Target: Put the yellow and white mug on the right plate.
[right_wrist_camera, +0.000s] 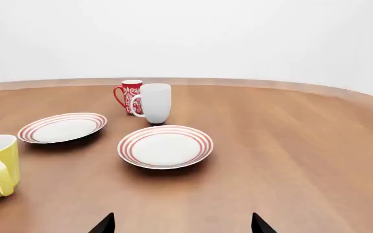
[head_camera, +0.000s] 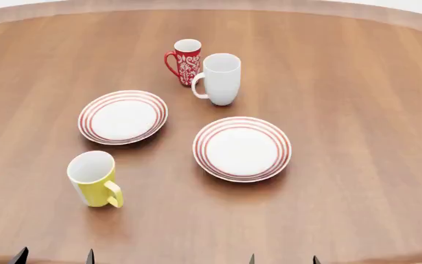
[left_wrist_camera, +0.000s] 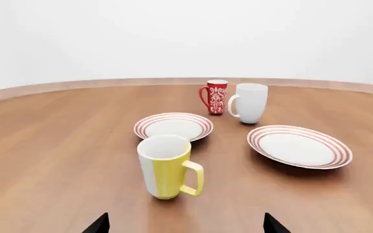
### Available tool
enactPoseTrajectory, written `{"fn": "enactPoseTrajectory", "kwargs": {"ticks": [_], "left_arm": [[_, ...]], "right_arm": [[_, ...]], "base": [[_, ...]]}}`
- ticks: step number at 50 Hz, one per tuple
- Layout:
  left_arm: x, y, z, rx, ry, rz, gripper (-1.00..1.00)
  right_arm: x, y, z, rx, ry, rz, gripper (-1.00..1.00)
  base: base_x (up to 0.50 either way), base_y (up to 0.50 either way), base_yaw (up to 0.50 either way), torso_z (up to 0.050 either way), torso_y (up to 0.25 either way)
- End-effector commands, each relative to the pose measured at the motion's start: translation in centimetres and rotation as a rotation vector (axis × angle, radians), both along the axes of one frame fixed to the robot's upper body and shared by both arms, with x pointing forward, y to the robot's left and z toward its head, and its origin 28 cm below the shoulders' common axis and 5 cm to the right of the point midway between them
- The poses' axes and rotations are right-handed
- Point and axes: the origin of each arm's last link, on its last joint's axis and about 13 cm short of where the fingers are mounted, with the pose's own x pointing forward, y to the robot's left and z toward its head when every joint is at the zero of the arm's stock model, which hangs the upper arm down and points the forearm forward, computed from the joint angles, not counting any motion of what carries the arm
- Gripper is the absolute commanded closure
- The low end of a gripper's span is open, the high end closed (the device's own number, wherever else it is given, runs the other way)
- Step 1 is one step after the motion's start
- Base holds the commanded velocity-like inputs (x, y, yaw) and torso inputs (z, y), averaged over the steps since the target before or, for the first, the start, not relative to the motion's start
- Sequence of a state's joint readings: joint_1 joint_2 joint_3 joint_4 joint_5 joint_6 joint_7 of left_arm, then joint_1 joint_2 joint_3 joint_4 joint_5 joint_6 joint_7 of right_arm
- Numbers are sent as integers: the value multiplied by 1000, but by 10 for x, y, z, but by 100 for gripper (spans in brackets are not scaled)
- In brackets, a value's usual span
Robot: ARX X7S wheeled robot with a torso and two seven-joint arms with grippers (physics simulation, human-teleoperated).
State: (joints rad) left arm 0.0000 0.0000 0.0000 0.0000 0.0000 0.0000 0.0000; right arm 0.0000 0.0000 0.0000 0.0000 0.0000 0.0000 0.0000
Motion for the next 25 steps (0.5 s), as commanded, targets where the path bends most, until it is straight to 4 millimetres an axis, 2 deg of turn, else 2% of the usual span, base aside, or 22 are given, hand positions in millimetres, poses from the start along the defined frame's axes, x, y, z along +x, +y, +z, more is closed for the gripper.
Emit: {"fn": "enactPoseTrajectory", "kwargs": {"ticks": [1, 16, 17, 18, 25], "left_arm": [[0, 0, 0, 0, 0, -1, -100], [1, -1, -2, 12, 6, -4, -100], [-5, -1, 2, 12, 97, -56, -100], [1, -2, -2, 9, 5, -6, -100], [2, -2, -5, 24, 20, 1, -100]], "right_arm": [[0, 0, -1, 3, 3, 1, -100], [0, 1, -1, 0, 7, 3, -100], [1, 6, -4, -81, 144, -9, -100], [-1, 1, -1, 0, 6, 4, -100], [0, 0, -2, -2, 14, -6, -100]], "base": [[0, 0, 0, 0, 0], [0, 0, 0, 0, 0], [0, 0, 0, 0, 0], [0, 0, 0, 0, 0], [0, 0, 0, 0, 0]]}}
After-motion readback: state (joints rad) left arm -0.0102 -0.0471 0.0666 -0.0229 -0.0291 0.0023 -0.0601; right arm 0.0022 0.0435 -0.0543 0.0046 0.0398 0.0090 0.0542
